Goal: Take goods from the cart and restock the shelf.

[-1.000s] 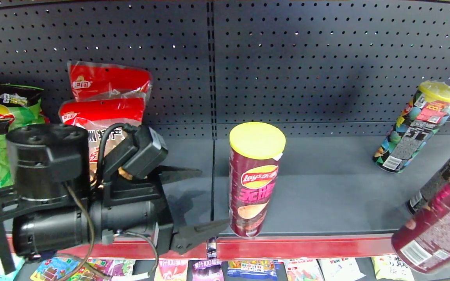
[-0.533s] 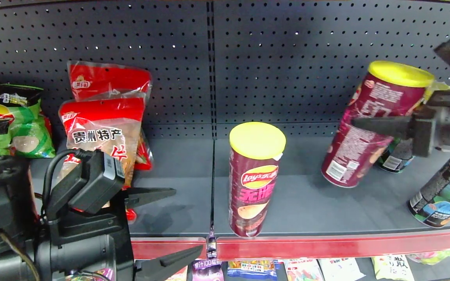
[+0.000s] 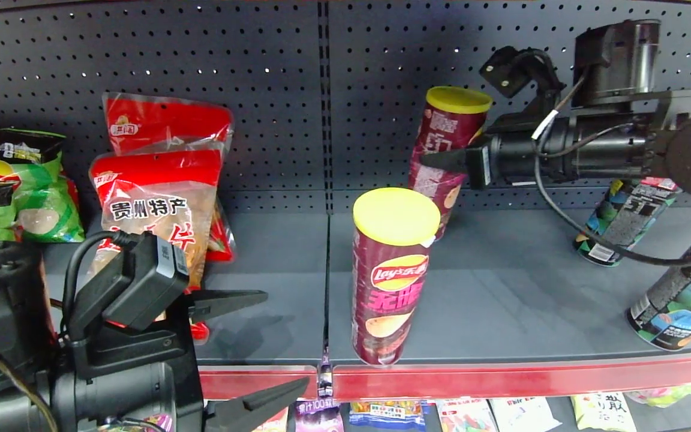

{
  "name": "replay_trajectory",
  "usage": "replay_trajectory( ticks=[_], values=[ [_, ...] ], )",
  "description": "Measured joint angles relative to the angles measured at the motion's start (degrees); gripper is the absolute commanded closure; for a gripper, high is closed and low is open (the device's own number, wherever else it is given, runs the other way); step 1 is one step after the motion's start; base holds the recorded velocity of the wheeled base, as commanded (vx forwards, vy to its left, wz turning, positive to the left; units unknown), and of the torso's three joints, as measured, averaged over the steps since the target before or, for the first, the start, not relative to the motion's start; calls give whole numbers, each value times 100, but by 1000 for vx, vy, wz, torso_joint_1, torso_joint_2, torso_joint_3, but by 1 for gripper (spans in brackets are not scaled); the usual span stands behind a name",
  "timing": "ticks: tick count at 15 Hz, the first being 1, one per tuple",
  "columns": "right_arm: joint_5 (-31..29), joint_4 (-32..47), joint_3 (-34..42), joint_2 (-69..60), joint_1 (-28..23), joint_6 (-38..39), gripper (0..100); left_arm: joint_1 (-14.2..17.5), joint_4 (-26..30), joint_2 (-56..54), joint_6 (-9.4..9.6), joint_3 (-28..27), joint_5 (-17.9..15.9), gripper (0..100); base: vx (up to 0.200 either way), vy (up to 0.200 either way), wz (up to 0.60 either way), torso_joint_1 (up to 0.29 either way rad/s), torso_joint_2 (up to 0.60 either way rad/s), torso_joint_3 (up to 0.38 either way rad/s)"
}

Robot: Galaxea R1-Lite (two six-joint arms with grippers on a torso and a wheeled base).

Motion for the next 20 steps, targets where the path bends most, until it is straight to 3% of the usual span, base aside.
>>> replay_trajectory(
  ticks=[13, 14, 20],
  values=[
    [-52, -95, -295, 714, 469, 37, 100, 4, -9, 79, -80, 11, -2, 0, 0, 0, 0, 0, 0, 0],
    [-61, -95, -282, 719, 496, 41, 0, 4, -9, 82, -80, 11, -5, 0, 0, 0, 0, 0, 0, 0],
    [-195, -96, -61, 585, 532, 90, 0, 4, -11, 90, -80, 12, -9, 0, 0, 0, 0, 0, 0, 0]
  ],
)
